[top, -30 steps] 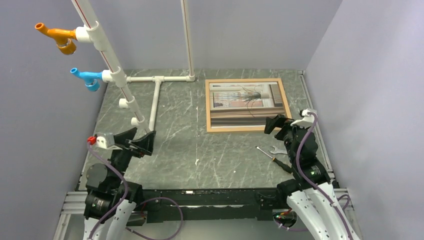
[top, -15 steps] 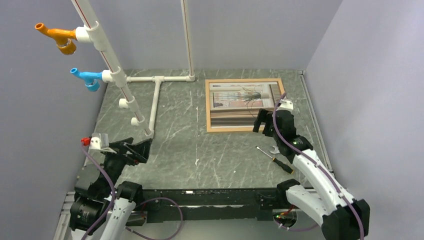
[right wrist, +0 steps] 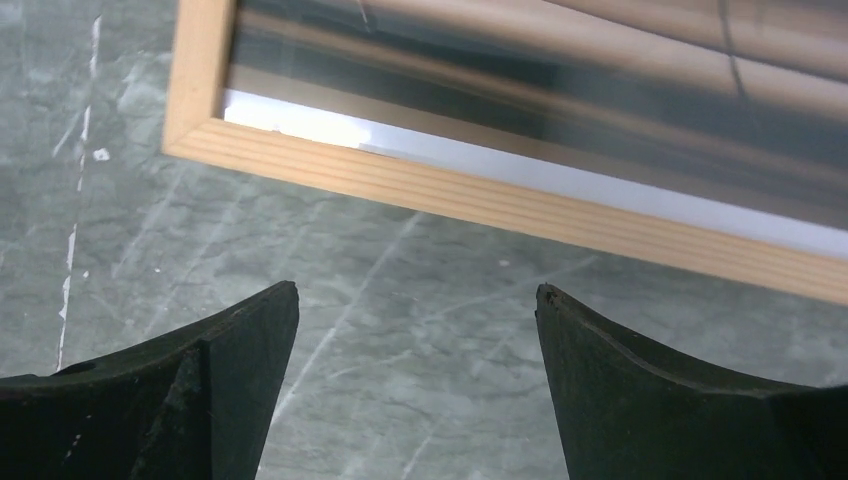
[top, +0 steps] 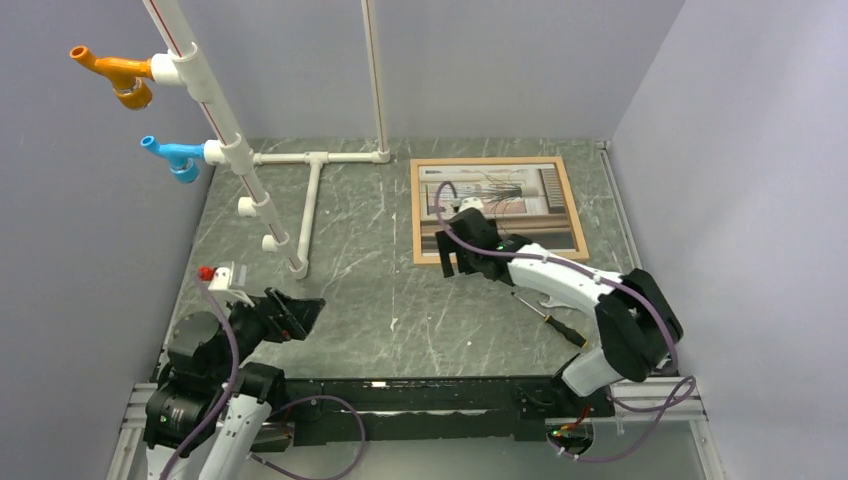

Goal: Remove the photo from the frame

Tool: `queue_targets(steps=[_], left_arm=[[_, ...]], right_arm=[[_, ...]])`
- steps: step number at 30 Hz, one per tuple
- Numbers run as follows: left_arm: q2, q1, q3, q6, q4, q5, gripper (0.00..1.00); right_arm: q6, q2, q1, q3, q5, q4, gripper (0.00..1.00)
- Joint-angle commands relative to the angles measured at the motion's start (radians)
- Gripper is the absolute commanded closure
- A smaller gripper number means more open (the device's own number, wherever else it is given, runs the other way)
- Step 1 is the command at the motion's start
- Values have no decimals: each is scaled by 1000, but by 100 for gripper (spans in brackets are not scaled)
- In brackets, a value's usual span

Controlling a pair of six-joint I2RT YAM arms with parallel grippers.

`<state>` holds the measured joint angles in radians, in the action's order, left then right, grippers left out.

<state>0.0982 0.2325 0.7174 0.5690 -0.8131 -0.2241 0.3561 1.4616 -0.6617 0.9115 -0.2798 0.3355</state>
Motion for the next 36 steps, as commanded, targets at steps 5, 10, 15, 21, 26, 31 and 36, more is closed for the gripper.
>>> queue_targets(steps=[5, 10, 15, 21, 26, 31, 36], left_arm=[[51, 2, -43, 47, -49, -121, 1], [42, 1, -93, 76, -27, -137, 1], [43, 2, -131, 103, 6, -172, 1], [41, 1, -136, 114, 10, -181, 1], [36, 1, -126, 111, -7, -180, 1], [32, 2, -126, 113, -13, -181, 1], [29, 2, -126, 122, -23, -176, 1]], right_arm=[[-182, 140, -83, 116, -25, -98, 11], [-251, 206, -84, 172, 70, -124, 15], [-342, 246, -83, 192, 189, -169, 16], [-460, 284, -84, 214, 275, -195, 17], [-521, 334, -83, 237, 275, -200, 26], [-574, 378, -84, 245, 275, -226, 35], [-608, 425, -91, 257, 294, -225, 55]])
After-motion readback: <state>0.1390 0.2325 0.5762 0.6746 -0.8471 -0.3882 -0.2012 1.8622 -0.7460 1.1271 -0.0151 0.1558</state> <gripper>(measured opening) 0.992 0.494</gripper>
